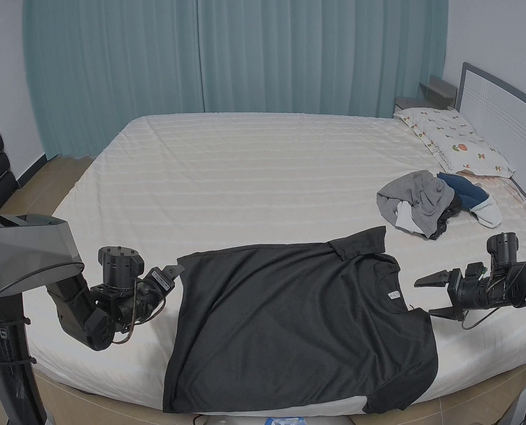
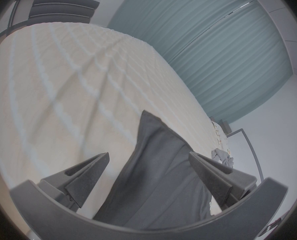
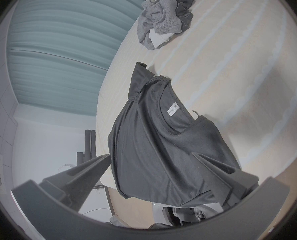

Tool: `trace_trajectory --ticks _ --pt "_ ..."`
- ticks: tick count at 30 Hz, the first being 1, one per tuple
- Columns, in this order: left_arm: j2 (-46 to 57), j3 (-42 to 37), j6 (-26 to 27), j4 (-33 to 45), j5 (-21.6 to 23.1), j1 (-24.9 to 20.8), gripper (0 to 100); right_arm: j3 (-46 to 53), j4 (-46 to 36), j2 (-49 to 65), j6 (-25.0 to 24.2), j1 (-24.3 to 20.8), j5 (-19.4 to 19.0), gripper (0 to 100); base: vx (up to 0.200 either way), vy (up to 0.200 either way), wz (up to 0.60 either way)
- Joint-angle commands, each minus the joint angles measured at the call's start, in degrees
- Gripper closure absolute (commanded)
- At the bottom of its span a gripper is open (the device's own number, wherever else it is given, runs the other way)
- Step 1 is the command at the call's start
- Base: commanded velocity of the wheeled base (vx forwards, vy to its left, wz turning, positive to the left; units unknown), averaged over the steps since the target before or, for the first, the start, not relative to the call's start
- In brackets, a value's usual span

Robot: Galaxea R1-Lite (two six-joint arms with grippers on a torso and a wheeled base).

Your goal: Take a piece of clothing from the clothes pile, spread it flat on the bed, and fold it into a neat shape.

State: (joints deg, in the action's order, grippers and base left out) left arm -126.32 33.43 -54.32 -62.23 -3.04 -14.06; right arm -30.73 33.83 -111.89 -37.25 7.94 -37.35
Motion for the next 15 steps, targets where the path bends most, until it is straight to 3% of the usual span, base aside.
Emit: trace_trajectory --ticks 1,10,15 --pt "-4.5 7.4 0.4 0.5 -0.6 0.4 0 -0.2 0.0 -1.2 0.0 -0.3 1.8 0 0.000 0.000 0.00" --pt "-11.0 22.8 1.5 9.8 -0.6 0.8 0 0.3 4.5 -4.0 -0.2 -1.0 3.8 0 0.000 0.000 0.00" --pt "-17.1 31.3 9.2 13.7 -0.9 2.1 0 0.3 6.6 -5.8 -0.3 -1.4 6.2 0 0.000 0.000 0.00"
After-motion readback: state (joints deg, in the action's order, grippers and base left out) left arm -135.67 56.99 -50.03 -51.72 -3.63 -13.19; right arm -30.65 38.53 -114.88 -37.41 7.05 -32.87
